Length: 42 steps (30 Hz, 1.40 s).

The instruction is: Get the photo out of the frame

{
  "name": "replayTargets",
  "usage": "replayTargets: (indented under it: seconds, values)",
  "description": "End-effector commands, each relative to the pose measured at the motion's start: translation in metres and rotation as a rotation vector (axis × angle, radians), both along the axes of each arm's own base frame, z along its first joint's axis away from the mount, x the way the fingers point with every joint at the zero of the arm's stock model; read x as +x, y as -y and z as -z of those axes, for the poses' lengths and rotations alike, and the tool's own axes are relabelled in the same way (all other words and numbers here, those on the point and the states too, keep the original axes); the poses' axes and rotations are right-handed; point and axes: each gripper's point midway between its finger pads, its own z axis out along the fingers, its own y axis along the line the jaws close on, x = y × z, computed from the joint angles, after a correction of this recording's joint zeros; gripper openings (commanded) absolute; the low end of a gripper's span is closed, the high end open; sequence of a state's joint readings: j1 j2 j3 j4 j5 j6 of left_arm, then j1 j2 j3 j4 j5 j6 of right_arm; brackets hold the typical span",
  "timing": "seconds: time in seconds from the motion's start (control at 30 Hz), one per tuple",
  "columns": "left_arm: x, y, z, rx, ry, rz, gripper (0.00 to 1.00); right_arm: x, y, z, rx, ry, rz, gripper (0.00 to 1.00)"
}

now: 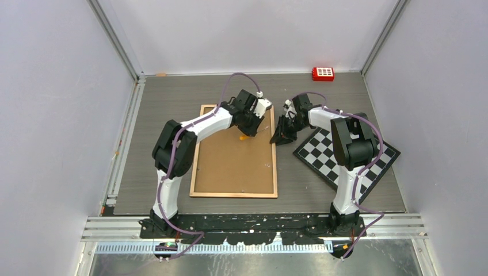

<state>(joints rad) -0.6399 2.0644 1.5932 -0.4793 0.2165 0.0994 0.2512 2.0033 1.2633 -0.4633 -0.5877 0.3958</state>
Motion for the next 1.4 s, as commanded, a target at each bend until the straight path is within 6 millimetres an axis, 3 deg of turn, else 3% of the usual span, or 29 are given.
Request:
replayTargets:
  seconds: [0.0, 0.1, 0.47, 0.87, 1.17, 1.37]
  values:
    - [0.025, -0.004, -0.016, -0.008, 0.07, -0.07, 0.0, -0.005, -0.001, 0.0, -0.009, -0.001, 0.007, 0.19]
    - [0.024, -0.001, -0.015, -0.021, 0.055, -0.058, 0.0, -0.005, -0.001, 0.0, -0.008, -0.002, 0.007, 0.19]
    - [-0.007, 0.025, -0.032, -0.192, 0.036, 0.117, 0.0, -0.005, -0.001, 0.002, -0.01, -0.004, 0.005, 0.19]
    - [0.023, 0.009, -0.009, -0.053, 0.055, -0.023, 0.0, -0.004, -0.001, 0.003, -0.013, -0.007, 0.005, 0.19]
    - [0.035, -0.004, -0.009, 0.003, 0.092, -0.056, 0.0, -0.002, -0.002, 0.003, -0.011, -0.008, 0.005, 0.19]
    - [0.028, 0.003, -0.02, -0.052, 0.079, -0.018, 0.0, -0.002, -0.003, 0.001, -0.005, -0.002, -0.002, 0.2]
